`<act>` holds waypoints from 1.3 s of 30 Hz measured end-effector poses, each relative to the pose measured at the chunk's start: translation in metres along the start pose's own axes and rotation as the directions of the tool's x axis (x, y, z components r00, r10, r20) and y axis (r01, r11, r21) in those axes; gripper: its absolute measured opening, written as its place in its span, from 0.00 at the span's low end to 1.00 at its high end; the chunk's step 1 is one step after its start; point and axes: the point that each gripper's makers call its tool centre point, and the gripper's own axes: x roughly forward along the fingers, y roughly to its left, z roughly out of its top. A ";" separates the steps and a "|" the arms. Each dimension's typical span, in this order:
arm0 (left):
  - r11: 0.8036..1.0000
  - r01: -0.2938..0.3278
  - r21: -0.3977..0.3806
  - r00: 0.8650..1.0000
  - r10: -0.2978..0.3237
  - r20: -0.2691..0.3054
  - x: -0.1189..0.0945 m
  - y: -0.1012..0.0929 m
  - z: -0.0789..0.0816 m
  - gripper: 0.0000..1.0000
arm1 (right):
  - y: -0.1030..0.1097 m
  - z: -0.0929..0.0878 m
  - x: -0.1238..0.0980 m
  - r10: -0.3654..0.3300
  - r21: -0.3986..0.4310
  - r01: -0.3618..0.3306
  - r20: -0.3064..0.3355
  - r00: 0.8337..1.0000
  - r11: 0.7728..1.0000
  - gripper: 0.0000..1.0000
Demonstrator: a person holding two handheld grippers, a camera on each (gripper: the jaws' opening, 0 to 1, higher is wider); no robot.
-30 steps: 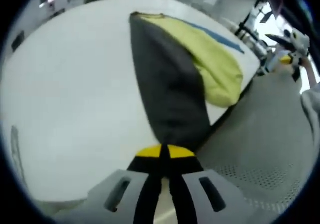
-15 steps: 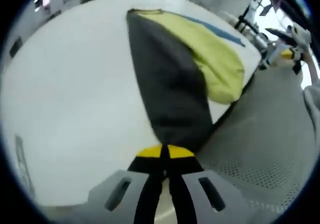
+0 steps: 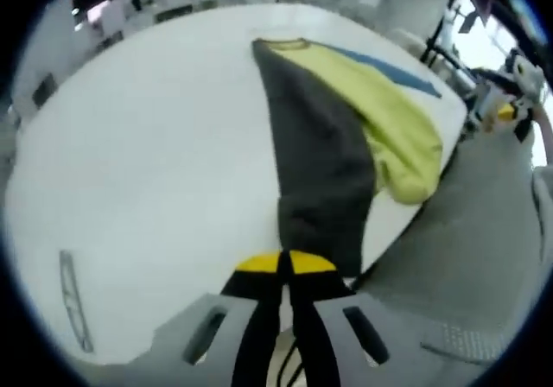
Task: Fold the garment on the visible template until the final outline fits inside the template.
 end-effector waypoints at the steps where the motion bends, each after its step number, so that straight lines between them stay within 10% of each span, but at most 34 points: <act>1: 1.000 -0.001 -0.014 1.000 0.001 0.016 -0.003 0.003 0.004 0.00 | 0.000 0.000 0.000 0.000 0.001 0.000 0.002 1.000 1.000 1.00; 39: 0.972 -0.231 0.034 0.969 0.233 -0.082 -0.011 0.171 0.045 0.00 | 0.001 0.008 -0.004 -0.017 -0.007 0.016 -0.022 1.000 1.000 1.00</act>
